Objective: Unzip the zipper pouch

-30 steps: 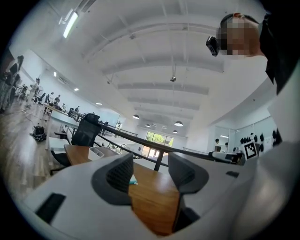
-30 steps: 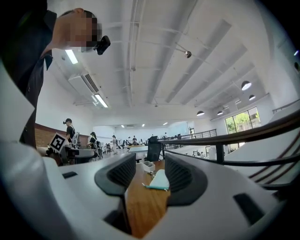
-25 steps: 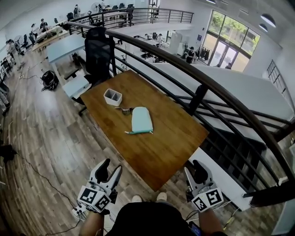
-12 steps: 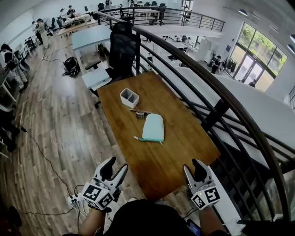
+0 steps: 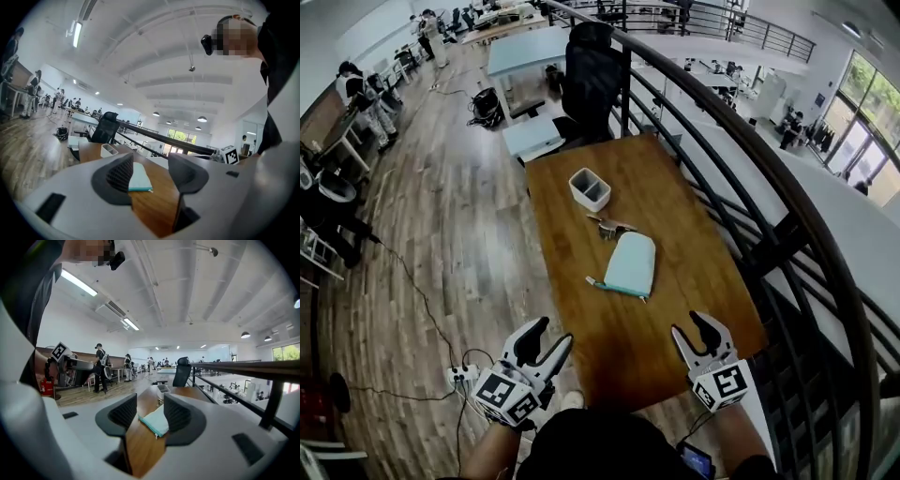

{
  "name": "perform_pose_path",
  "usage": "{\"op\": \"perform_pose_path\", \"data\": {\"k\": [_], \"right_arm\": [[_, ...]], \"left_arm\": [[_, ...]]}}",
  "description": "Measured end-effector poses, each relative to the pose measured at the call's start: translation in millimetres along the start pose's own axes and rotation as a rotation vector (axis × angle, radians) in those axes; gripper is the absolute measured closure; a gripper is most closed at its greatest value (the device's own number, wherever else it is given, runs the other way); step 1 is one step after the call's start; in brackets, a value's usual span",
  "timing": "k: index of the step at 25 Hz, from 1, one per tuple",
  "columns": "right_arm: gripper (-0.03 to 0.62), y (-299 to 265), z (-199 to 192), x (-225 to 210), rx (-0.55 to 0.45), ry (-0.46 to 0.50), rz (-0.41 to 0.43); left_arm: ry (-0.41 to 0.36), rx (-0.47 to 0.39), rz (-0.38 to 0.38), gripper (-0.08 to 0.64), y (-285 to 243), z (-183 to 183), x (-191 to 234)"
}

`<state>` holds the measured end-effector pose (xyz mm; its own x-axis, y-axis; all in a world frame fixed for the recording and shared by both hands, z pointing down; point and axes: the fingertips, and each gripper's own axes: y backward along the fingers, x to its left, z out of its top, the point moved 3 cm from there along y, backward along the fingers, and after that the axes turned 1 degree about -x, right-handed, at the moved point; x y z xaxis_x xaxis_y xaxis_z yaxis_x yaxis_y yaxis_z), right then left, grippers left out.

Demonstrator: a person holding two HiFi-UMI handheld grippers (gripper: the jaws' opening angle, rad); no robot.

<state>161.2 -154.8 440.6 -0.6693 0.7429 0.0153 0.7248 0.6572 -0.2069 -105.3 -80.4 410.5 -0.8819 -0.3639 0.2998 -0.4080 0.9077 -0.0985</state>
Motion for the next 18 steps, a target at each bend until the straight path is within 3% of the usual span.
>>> {"op": "perform_pose_path", "data": {"k": [10,18], "right_arm": [[0.423,-50,-59,-29,0.150,0.161,0.187],[0.439,-95,-93,-44,0.300,0.110,0.188]], "left_arm": [[0.038,0.060,0.114,0.321,-18,-31,-4],[0.083,0.103,0.116,0.321,-23,-44,6]]}}
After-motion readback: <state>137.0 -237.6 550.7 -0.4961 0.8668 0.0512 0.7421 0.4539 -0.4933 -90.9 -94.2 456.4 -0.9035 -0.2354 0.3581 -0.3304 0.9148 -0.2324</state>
